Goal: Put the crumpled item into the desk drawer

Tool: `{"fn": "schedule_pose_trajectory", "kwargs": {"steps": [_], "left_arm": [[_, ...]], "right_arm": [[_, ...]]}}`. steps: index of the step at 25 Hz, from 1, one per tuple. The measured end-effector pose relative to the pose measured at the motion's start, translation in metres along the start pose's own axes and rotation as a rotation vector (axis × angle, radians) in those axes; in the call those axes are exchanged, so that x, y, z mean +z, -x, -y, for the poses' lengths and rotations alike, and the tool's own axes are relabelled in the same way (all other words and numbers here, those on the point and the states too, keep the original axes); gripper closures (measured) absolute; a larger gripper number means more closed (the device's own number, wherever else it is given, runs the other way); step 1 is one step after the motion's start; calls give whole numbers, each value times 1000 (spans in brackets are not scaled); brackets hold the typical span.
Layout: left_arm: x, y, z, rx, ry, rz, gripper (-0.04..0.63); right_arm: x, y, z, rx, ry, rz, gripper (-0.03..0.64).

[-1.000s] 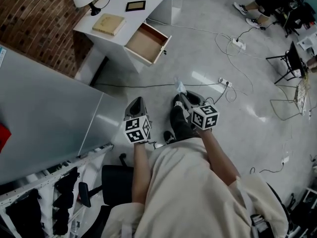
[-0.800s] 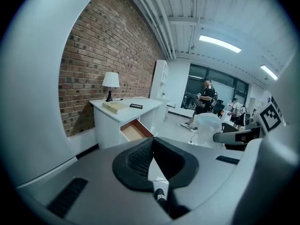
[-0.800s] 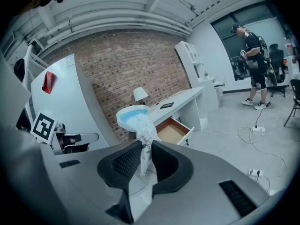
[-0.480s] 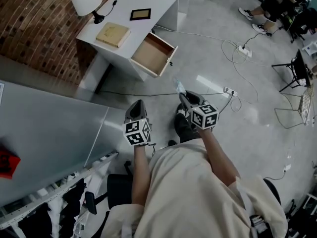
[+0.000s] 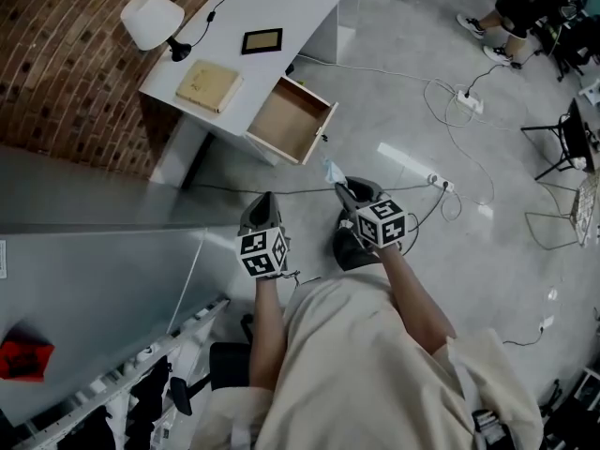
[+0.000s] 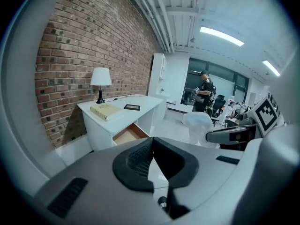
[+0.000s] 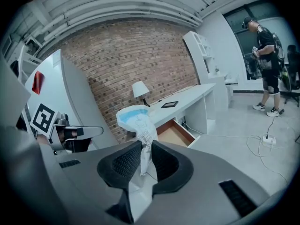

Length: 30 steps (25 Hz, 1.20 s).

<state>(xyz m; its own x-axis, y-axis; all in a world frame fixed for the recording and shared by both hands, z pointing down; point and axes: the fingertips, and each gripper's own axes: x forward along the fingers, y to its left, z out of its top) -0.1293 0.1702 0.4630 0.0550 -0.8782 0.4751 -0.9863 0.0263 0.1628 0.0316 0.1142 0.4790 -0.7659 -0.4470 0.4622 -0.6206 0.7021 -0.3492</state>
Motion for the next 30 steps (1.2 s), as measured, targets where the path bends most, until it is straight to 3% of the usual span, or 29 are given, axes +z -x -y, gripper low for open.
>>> {"fn": "schedule_pose_trajectory", "kwargs": {"steps": [7, 16, 23, 30], "left_arm": [[25, -47, 11, -8, -42, -17, 578], [50, -102, 8, 22, -37, -17, 578], [47, -125, 22, -10, -79, -26, 578], [26, -127, 3, 18, -23, -96, 578]], "right_arm": [[27, -25, 30, 48, -6, -19, 525], [70, -57, 74, 93, 26, -8, 525], [60, -72, 112, 85, -17, -28, 524], [45, -86, 117, 91, -76, -74, 525]]}}
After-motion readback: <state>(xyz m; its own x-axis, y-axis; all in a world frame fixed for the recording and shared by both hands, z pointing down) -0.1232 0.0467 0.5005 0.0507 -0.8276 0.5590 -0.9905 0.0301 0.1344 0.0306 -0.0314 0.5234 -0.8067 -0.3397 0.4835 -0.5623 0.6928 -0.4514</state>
